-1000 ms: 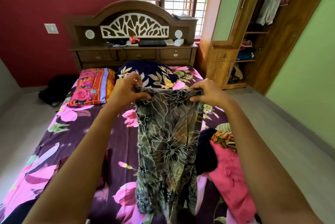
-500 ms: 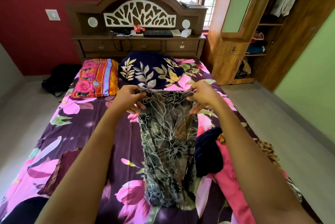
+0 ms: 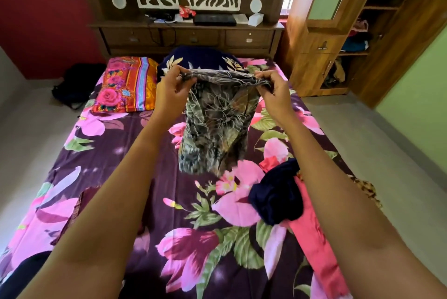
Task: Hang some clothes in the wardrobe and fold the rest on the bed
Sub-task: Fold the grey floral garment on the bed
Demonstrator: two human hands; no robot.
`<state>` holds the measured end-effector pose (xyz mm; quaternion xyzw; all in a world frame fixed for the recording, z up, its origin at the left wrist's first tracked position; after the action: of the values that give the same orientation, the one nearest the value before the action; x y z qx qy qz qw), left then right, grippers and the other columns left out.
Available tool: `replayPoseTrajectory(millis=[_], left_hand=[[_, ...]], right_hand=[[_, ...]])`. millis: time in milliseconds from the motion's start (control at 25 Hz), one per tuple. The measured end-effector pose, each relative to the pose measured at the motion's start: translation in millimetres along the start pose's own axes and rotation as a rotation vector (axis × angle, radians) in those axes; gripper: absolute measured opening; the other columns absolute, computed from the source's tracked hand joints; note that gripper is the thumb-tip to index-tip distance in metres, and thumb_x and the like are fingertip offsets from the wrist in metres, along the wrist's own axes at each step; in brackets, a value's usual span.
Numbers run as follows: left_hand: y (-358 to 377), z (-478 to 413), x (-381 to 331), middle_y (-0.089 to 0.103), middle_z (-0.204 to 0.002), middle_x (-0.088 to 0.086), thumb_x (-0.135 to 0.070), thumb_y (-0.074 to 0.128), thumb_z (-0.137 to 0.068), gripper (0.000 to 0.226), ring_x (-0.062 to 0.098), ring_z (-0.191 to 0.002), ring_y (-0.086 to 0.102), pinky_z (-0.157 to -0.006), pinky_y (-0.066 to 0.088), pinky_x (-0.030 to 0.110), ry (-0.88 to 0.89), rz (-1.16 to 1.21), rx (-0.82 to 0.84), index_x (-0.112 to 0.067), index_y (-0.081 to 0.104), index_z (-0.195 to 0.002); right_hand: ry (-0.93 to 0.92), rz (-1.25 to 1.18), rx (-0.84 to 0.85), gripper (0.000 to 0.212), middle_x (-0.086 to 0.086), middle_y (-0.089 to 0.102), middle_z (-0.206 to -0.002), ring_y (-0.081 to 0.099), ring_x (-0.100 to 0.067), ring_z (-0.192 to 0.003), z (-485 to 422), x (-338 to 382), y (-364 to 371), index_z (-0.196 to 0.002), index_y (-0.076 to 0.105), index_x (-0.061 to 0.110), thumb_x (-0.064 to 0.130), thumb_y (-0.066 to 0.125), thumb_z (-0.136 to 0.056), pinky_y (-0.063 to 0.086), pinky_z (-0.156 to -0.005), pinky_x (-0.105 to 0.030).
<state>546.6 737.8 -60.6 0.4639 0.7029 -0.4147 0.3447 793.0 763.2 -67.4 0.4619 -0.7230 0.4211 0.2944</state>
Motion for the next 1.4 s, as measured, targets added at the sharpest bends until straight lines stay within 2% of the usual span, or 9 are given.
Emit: replayPoseTrajectory(millis=[120,200,360,480,600,720,880,1080,1400], left_hand=[[-4.4,28.6,4.9,0.064,-0.077,0.002,-0.01,0.064,-0.088,0.009,0.007,-0.069,0.057,-0.065,0.045,0.027,0.015,-0.057,0.002,-0.012,0.055,-0.088],[-7.7,57.0,7.6,0.063,-0.068,-0.018,-0.007,0.065,-0.086,0.007,-0.009,-0.062,0.056,-0.063,0.043,0.01,-0.012,-0.083,-0.009,-0.012,0.06,-0.085],[-19.2,134.2,48.4,0.053,-0.078,-0.01,-0.009,0.075,-0.077,0.011,0.004,-0.068,0.049,-0.064,0.035,0.007,-0.009,-0.331,0.01,-0.004,0.069,-0.085],[-9.0,201.9,89.5,0.06,-0.095,0.015,-0.005,0.073,-0.078,0.017,0.023,-0.087,0.057,-0.076,0.04,0.021,-0.104,-0.425,0.407,0.007,0.066,-0.087],[8.9,273.1,109.0,0.058,-0.085,0.008,-0.009,0.065,-0.087,0.009,0.017,-0.081,0.05,-0.066,0.033,0.024,-0.322,-0.43,0.813,-0.001,0.06,-0.087],[20.9,334.9,133.5,0.054,-0.08,0.008,-0.015,0.06,-0.091,0.022,0.017,-0.077,0.045,-0.06,0.029,0.027,-0.447,-0.449,1.018,-0.019,0.045,-0.075],[29.6,397.9,155.1,0.061,-0.094,0.009,-0.019,0.06,-0.091,0.015,0.02,-0.084,0.052,-0.072,0.036,0.031,-0.533,-0.456,1.129,-0.004,0.056,-0.093],[42.8,462.4,173.6,0.061,-0.089,0.019,-0.018,0.062,-0.09,0.017,0.018,-0.076,0.046,-0.066,0.03,0.029,-0.631,-0.466,1.218,-0.003,0.054,-0.091],[62.1,539.5,203.9,0.062,-0.102,0.022,-0.016,0.062,-0.089,0.025,0.033,-0.094,0.057,-0.07,0.03,0.03,-0.783,-0.485,1.325,0.004,0.055,-0.102]], right_hand=[[0.027,-0.032,0.034,0.028,-0.004,0.06,-0.104,0.057,-0.016,-0.104,24.0,-9.8,5.2,-0.103,0.06,0.009,-0.012,0.053,-0.086,0.047,-0.094,-0.025],[0.092,-0.063,0.09,0.027,-0.005,0.062,-0.101,0.059,-0.016,-0.099,44.2,-16.6,5.3,-0.102,0.062,0.007,-0.013,0.052,-0.086,0.05,-0.087,-0.024],[0.206,0.109,0.361,0.025,0.006,0.065,-0.086,0.062,-0.011,-0.077,118.9,-36.9,0.4,-0.097,0.066,0.012,-0.008,0.061,-0.083,0.051,-0.068,-0.025],[0.28,0.43,0.679,0.026,-0.003,0.065,-0.097,0.06,-0.018,-0.093,186.4,-67.5,4.3,-0.1,0.069,0.005,-0.008,0.062,-0.078,0.045,-0.078,-0.023],[0.365,0.571,0.963,0.029,-0.008,0.068,-0.097,0.062,-0.02,-0.093,254.3,-92.9,7.1,-0.099,0.07,0.006,-0.008,0.06,-0.075,0.047,-0.081,-0.025],[0.469,0.546,1.143,0.026,-0.007,0.061,-0.09,0.06,-0.022,-0.091,320.1,-111.1,6.1,-0.099,0.069,-0.001,-0.01,0.059,-0.077,0.045,-0.079,-0.028],[0.57,0.499,1.194,0.024,-0.016,0.069,-0.094,0.059,-0.019,-0.084,381.9,-127.5,1.6,-0.094,0.069,-0.002,-0.012,0.056,-0.076,0.042,-0.066,-0.022],[0.603,0.574,1.3,0.029,-0.012,0.069,-0.099,0.061,-0.026,-0.098,453.1,-153.7,3.7,-0.096,0.069,0.011,-0.005,0.055,-0.078,0.051,-0.082,-0.035],[0.674,0.598,1.499,0.032,-0.006,0.068,-0.099,0.062,-0.025,-0.096,536.5,-184.5,13.0,-0.098,0.067,0.014,-0.005,0.054,-0.076,0.051,-0.074,-0.033]])
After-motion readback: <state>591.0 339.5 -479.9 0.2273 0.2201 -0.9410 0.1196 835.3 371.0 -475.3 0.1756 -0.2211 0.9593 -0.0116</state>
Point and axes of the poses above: each hand's wrist, its own z-axis away from the middle knuckle, its own y-axis out of the palm, x = y × z, the point moved 2 cm from there along -z, towards the middle knuckle
